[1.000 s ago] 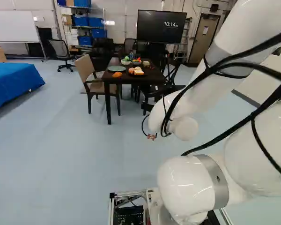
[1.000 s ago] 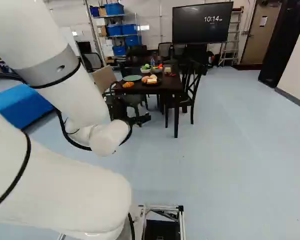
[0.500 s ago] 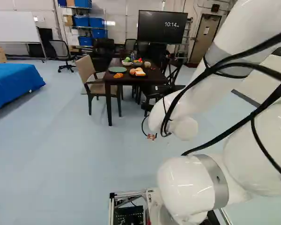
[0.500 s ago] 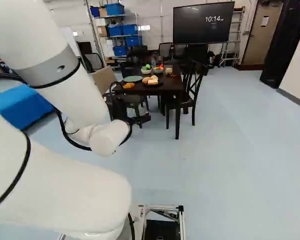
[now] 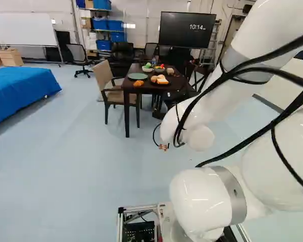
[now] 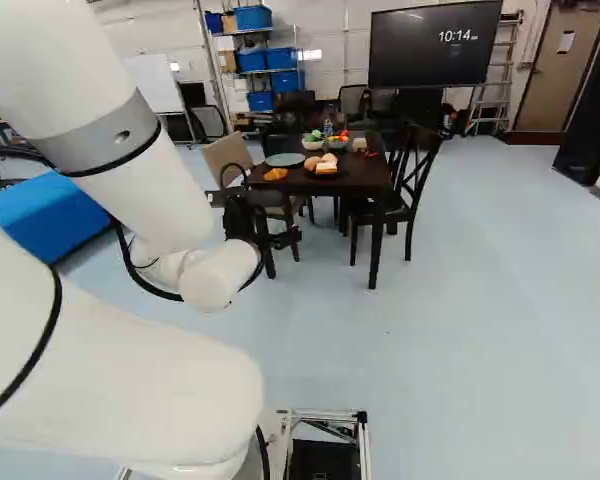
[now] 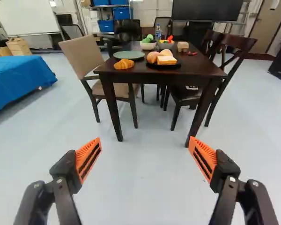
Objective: Move the croissant to the empty plate
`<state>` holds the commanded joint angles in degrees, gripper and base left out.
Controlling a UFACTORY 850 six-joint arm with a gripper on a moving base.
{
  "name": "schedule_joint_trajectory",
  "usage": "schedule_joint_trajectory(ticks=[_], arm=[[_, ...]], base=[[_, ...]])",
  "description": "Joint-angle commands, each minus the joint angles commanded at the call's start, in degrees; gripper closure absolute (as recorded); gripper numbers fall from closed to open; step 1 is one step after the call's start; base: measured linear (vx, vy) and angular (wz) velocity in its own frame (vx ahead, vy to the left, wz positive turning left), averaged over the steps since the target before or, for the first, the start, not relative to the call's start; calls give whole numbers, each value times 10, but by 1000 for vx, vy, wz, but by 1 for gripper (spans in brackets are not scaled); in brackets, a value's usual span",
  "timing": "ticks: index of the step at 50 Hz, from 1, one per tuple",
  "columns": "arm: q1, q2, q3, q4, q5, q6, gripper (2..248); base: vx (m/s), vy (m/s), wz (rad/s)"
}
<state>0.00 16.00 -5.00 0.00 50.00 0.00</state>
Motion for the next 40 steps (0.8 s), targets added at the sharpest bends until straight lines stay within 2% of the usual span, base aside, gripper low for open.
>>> schedule_joint_trajectory(ticks=[14,40], arm=[[0,0,0,0,0,0,3],[0,0,0,0,0,0,3]], base=[[164,98,174],[173,71,-16]])
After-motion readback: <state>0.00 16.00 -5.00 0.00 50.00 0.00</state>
